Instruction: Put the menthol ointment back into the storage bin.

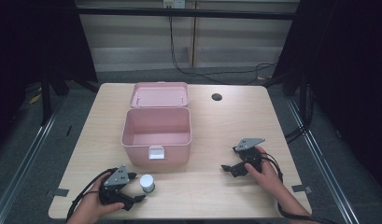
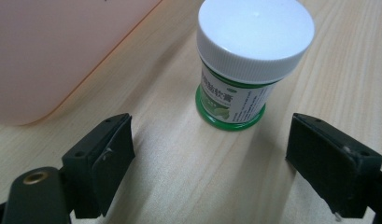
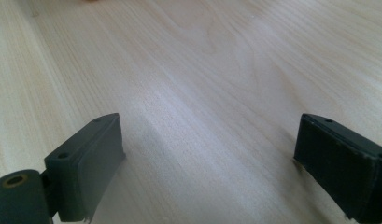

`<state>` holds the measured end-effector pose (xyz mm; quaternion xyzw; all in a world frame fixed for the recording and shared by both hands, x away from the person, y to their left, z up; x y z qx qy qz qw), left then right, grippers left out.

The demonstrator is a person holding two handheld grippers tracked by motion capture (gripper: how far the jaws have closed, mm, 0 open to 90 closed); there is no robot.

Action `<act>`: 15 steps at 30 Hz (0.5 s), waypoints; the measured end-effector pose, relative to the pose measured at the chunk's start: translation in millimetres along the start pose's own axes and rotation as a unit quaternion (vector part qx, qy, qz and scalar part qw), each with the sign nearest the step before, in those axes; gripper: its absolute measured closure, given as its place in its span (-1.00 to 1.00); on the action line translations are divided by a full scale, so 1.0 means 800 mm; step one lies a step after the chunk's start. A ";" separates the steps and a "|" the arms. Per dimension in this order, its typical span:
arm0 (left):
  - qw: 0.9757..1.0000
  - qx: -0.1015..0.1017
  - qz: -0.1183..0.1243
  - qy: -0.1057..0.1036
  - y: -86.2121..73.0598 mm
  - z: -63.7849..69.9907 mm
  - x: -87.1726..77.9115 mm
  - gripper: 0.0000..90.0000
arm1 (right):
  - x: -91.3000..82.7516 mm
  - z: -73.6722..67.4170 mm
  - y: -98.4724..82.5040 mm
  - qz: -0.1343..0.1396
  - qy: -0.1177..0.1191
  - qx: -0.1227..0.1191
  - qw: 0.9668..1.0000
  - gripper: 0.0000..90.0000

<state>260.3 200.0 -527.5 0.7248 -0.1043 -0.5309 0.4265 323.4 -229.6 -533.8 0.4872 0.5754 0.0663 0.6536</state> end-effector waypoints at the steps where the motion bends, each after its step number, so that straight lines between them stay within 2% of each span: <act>1: 1.000 -0.001 0.000 0.000 0.000 0.000 0.000 -0.68 | 0.000 0.000 0.000 0.000 0.000 0.000 1.000 -0.83; 4: 1.000 -0.010 -0.005 0.006 0.002 0.003 0.001 -0.72 | 0.000 0.000 0.000 0.000 0.000 0.000 1.000 -0.83; 6: 1.000 -0.012 -0.025 0.011 0.007 0.005 0.002 -0.73 | 0.000 0.000 0.000 0.000 0.000 0.000 1.000 -0.83; 8: 0.998 -0.015 -0.055 0.019 0.013 0.009 0.001 -0.72 | 0.000 0.000 0.000 0.000 0.000 0.000 1.000 -0.83; 9: 0.998 -0.015 -0.055 0.019 0.013 0.009 0.001 -0.70 | 0.000 0.000 0.000 0.000 0.000 0.000 1.000 -0.83; 10: 0.996 -0.010 -0.084 0.018 0.019 0.011 -0.001 -0.64 | 0.000 0.000 0.000 0.000 0.000 0.000 1.000 -0.83; 12: 0.996 -0.009 -0.092 0.015 0.020 0.013 -0.001 -0.63 | 0.000 0.000 0.000 0.000 0.000 0.000 1.000 -0.83; 15: 0.991 0.002 -0.134 0.012 0.026 0.018 -0.004 -0.62 | 0.000 0.000 0.000 0.000 0.000 0.000 1.000 -0.83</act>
Point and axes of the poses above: each handheld gripper's, and its own axes: x roughly forward along the jaws, y roughly out of its top, z roughly to its right, the point moved 3 cm from there along x, roughly forward along the jaws, and after that the axes turned 9 degrees about y, right-handed, at the moved point
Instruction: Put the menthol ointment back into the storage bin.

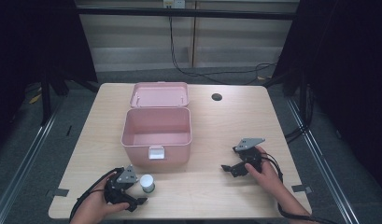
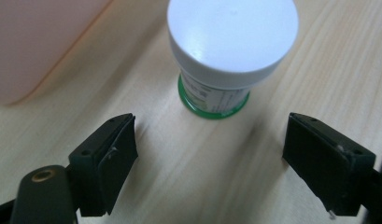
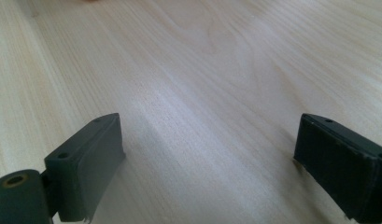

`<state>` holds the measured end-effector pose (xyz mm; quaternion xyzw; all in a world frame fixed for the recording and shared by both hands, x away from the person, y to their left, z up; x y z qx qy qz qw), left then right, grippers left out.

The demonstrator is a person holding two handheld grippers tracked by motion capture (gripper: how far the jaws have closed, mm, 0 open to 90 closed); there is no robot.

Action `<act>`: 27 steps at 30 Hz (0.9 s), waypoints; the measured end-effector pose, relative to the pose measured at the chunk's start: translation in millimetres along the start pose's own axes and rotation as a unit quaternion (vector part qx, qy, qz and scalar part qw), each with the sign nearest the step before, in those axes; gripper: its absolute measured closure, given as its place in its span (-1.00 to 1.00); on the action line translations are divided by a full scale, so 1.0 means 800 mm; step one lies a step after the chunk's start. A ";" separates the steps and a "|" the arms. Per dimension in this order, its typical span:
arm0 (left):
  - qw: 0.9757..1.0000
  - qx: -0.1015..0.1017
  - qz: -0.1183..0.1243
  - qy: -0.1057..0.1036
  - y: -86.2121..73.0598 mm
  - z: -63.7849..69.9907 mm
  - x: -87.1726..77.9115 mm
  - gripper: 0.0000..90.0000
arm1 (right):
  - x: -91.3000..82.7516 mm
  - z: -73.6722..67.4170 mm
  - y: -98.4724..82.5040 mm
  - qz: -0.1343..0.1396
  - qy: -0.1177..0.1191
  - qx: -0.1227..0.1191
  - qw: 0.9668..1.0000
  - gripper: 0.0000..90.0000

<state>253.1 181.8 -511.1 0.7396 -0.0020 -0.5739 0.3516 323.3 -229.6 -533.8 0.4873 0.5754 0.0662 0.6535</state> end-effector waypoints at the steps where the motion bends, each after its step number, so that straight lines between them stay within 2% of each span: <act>1: 1.000 -0.002 -0.010 -0.002 0.002 0.001 -0.001 -0.60 | 0.000 0.000 0.000 0.000 0.000 0.000 1.000 -0.83; 2: 1.000 -0.002 -0.010 -0.002 0.002 0.001 -0.001 -0.57 | 0.000 0.000 0.000 0.000 0.000 0.000 1.000 -0.83; 3: 0.999 0.006 -0.032 -0.004 0.005 0.002 -0.003 -0.56 | 0.000 0.000 0.000 0.000 0.000 0.000 1.000 -0.83; 4: 0.999 0.006 -0.032 -0.004 0.005 0.002 -0.003 -0.56 | 0.000 0.000 0.000 0.000 0.000 0.000 1.000 -0.83; 5: 0.999 0.011 -0.044 -0.007 0.010 0.002 -0.004 -0.55 | 0.000 0.000 0.000 0.000 0.000 0.000 1.000 -0.83; 9: 0.998 0.009 -0.057 -0.016 0.018 0.002 -0.003 -0.55 | 0.000 0.000 0.000 0.000 0.000 0.000 1.000 -0.83; 13: 0.996 0.004 -0.081 -0.027 0.029 0.002 -0.004 -0.52 | 0.000 0.000 0.000 0.000 0.000 0.000 1.000 -0.83; 14: 0.996 0.011 -0.088 -0.029 0.031 0.001 -0.005 -0.51 | 0.000 0.000 0.000 0.000 0.000 0.000 1.000 -0.83; 18: 0.995 0.016 -0.097 -0.030 0.039 0.002 -0.007 -0.49 | 0.000 0.000 0.000 0.000 0.000 0.000 1.000 -0.83; 19: 0.994 0.021 -0.104 -0.033 0.045 0.001 -0.011 -0.48 | 0.000 0.000 0.000 0.000 0.000 0.000 1.000 -0.83; 23: 0.994 0.018 -0.107 -0.031 0.053 -0.001 -0.015 -0.48 | 0.000 0.000 0.000 0.000 0.000 0.000 1.000 -0.83; 27: 0.991 0.024 -0.124 -0.033 0.064 -0.002 -0.019 -0.47 | 0.000 0.000 0.000 0.000 0.000 0.000 1.000 -0.83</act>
Point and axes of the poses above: each handheld gripper's, and its own axes: x roughly forward along the jaws, y roughly out of its top, z roughly to its right, the point moved 3 cm from there along x, roughly forward along the jaws, and after that the axes turned 9 degrees about y, right-handed, at the moved point
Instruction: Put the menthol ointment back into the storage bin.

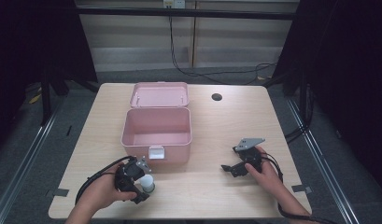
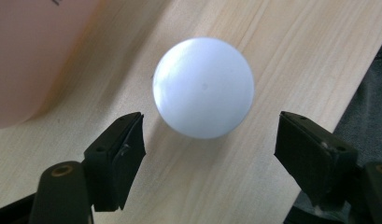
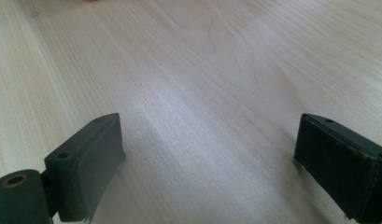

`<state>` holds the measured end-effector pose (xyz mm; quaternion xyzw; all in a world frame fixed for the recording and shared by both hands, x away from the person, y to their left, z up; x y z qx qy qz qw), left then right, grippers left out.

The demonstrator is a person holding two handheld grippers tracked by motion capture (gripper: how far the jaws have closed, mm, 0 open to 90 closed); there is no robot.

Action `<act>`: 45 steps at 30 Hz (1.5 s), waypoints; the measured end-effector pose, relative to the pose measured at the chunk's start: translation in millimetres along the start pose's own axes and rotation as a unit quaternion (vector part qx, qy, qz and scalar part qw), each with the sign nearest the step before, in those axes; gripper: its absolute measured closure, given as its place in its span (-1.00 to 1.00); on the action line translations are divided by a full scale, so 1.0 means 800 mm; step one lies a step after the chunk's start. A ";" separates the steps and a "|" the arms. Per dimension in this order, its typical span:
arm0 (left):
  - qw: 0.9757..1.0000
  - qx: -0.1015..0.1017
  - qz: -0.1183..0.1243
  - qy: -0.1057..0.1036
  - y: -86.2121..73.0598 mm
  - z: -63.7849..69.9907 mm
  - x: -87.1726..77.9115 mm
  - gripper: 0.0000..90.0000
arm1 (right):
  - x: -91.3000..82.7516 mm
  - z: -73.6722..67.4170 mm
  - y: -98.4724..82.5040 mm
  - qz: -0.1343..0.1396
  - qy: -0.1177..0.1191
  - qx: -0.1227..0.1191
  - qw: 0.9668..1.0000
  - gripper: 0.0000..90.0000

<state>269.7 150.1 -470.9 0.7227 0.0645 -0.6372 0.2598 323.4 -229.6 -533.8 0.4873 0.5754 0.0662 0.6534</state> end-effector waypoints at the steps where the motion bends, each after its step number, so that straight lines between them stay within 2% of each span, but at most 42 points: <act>1: 1.000 0.001 -0.004 -0.001 0.002 0.000 -0.001 -0.46 | 0.000 0.000 0.000 0.000 0.000 0.000 1.000 -0.83; 7: 1.000 0.000 -0.017 -0.002 0.010 -0.001 -0.004 -0.43 | 0.000 0.000 0.000 0.000 0.000 0.000 1.000 -0.83; 8: 1.000 0.005 -0.024 -0.004 0.011 -0.002 -0.005 -0.42 | 0.000 0.000 0.000 0.000 0.000 0.000 1.000 -0.83; 11: 1.000 0.000 -0.028 -0.006 0.013 -0.001 -0.005 -0.40 | 0.000 0.000 0.000 0.000 0.000 0.000 1.000 -0.83; 14: 0.999 0.005 -0.034 -0.006 0.017 -0.002 -0.004 -0.38 | 0.000 0.000 0.000 0.000 0.000 0.000 1.000 -0.83; 16: 0.999 0.006 -0.041 -0.004 0.022 -0.001 -0.002 -0.37 | 0.000 0.000 0.000 0.000 0.000 0.000 1.000 -0.83; 21: 0.999 0.000 -0.040 -0.001 0.030 -0.001 0.000 -0.28 | 0.000 0.000 0.000 0.000 0.000 0.000 1.000 -0.83; 23: 0.999 0.001 -0.047 0.006 0.034 -0.002 0.002 -0.20 | 0.000 0.000 0.000 0.000 0.000 0.000 1.000 -0.83; 24: 0.999 0.009 -0.050 0.007 0.036 -0.003 0.002 -0.17 | 0.000 0.000 0.000 0.000 0.000 0.000 1.000 -0.83; 26: 0.999 0.007 -0.050 0.005 0.037 -0.003 0.002 -0.10 | 0.000 0.000 0.000 0.000 0.000 0.000 1.000 -0.83; 27: 0.999 -0.001 -0.054 0.003 0.039 -0.002 0.002 -0.06 | 0.000 0.000 0.000 0.000 0.000 0.000 1.000 -0.83; 29: 0.998 0.005 -0.063 0.006 0.040 -0.004 0.002 0.03 | 0.000 0.000 0.000 0.000 0.000 0.000 1.000 -0.83; 31: 0.998 -0.009 -0.068 0.005 0.041 -0.004 0.001 0.11 | 0.000 0.000 0.000 0.000 0.000 0.000 1.000 -0.83; 32: 0.997 -0.005 -0.073 0.004 0.041 -0.004 0.001 0.11 | 0.000 0.000 0.000 0.000 0.000 0.000 1.000 -0.83; 37: 0.997 -0.016 -0.080 -0.010 0.044 -0.002 -0.002 0.12 | 0.000 0.000 0.000 0.000 0.000 0.000 1.000 -0.83; 45: 0.997 -0.026 -0.078 -0.011 0.050 -0.002 -0.014 0.12 | 0.000 0.000 0.000 0.000 0.000 0.000 1.000 -0.83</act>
Point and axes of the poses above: each handheld gripper's, and its own axes: x roughly forward along the jaws, y roughly out of its top, z roughly to its right, the point moved 3 cm from there along x, roughly forward along the jaws, and after that the axes turned 9 degrees about y, right-handed, at the moved point
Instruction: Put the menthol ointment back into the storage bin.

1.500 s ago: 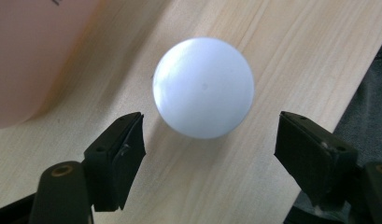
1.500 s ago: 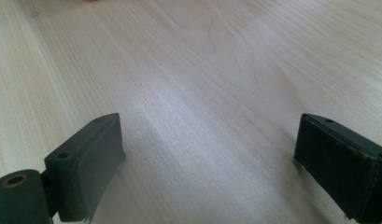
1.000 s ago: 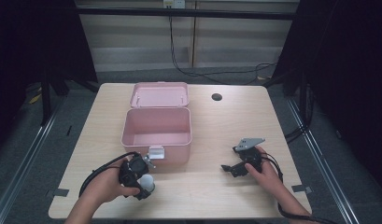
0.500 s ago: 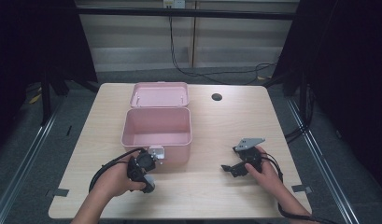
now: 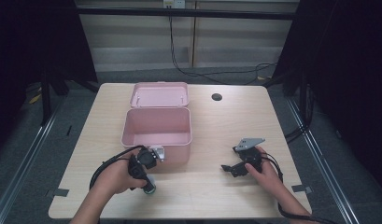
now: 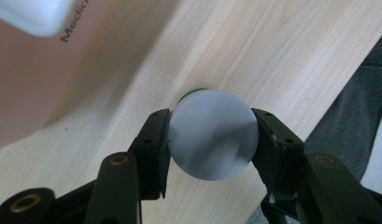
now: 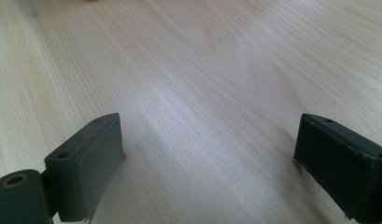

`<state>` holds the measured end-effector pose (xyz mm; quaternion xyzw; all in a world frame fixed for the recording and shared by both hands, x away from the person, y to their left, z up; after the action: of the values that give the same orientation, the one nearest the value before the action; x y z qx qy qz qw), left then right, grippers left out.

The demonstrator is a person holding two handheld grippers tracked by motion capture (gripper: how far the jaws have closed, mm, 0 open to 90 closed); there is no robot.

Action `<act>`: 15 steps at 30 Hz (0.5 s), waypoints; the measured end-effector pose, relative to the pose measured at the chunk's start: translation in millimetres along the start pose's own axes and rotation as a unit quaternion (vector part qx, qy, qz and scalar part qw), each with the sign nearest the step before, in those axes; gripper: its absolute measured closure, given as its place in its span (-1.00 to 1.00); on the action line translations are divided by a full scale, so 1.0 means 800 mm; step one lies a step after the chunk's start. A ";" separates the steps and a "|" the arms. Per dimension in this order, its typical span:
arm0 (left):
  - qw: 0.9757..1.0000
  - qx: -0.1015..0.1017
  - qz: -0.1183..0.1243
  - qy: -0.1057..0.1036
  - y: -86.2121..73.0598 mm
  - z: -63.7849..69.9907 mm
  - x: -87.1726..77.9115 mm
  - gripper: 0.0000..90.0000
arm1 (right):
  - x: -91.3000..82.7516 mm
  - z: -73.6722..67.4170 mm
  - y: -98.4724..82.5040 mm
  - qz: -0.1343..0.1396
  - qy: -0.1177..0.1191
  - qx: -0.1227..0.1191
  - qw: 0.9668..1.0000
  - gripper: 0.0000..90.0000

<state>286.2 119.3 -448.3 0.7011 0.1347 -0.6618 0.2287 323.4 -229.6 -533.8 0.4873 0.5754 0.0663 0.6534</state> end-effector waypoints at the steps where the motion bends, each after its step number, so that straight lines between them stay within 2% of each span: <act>1: 1.000 0.002 -0.004 0.000 0.001 -0.001 -0.002 0.12 | 0.000 0.000 0.000 0.000 0.000 0.000 1.000 -0.83; 5: 1.000 -0.012 -0.005 -0.004 0.007 -0.001 -0.014 0.12 | 0.000 0.000 0.000 0.000 0.000 0.001 1.000 -0.83; 10: 1.000 -0.006 -0.007 -0.006 0.015 0.001 -0.029 0.12 | 0.000 0.000 0.000 0.001 0.000 0.000 1.000 -0.83; 15: 1.000 -0.008 -0.008 -0.008 0.023 0.001 -0.039 0.12 | 0.000 0.000 0.000 0.001 0.000 -0.001 1.000 -0.83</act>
<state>291.7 106.5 -414.6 0.6925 0.1441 -0.6683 0.2301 323.6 -229.6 -533.8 0.4876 0.5746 0.0671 0.6539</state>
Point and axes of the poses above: each handheld gripper's, and its own axes: x roughly forward along the jaws, y roughly out of its top, z roughly to its right, the point moved 3 cm from there along x, roughly forward along the jaws, and after that the axes turned 9 degrees about y, right-handed, at the moved point
